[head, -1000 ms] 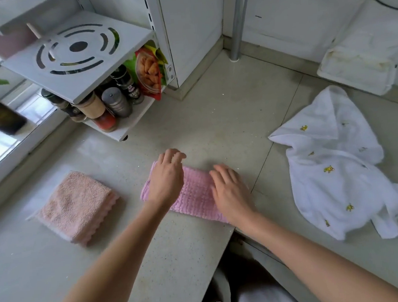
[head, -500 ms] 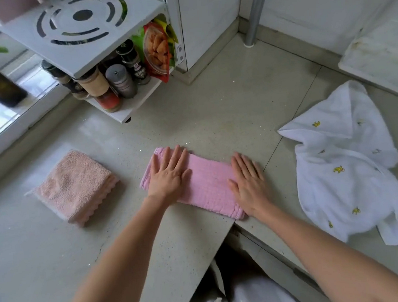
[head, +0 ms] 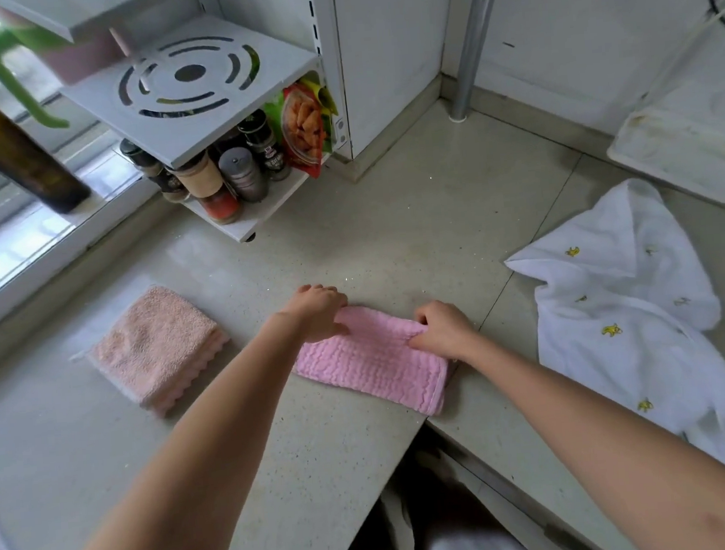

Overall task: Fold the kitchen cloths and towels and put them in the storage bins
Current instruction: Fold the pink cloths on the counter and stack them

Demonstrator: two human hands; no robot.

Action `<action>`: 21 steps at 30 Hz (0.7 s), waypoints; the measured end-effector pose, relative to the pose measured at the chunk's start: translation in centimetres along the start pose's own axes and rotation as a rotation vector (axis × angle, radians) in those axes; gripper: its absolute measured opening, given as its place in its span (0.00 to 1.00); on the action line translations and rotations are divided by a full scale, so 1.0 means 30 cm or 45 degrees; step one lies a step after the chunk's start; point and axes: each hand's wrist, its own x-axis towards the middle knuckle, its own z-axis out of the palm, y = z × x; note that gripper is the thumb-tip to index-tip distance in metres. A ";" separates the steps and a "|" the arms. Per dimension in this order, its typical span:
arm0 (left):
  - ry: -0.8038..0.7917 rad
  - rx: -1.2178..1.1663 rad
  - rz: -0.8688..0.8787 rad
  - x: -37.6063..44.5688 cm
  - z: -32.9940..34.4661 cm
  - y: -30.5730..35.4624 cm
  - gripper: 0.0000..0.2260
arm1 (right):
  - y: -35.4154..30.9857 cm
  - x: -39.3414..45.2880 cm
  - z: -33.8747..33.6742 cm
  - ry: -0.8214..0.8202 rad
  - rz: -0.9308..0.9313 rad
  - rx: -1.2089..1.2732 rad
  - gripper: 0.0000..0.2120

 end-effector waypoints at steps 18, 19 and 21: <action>0.106 -1.732 -0.800 -0.244 0.006 0.036 0.12 | -0.092 -0.108 -0.092 -0.015 0.206 1.006 0.08; 0.158 -1.844 -0.737 -0.258 -0.010 0.054 0.14 | -0.117 -0.110 -0.098 -0.012 0.185 1.005 0.07; 0.264 -1.931 -0.630 -0.280 -0.041 0.089 0.16 | -0.183 -0.119 -0.112 -0.011 0.149 0.980 0.03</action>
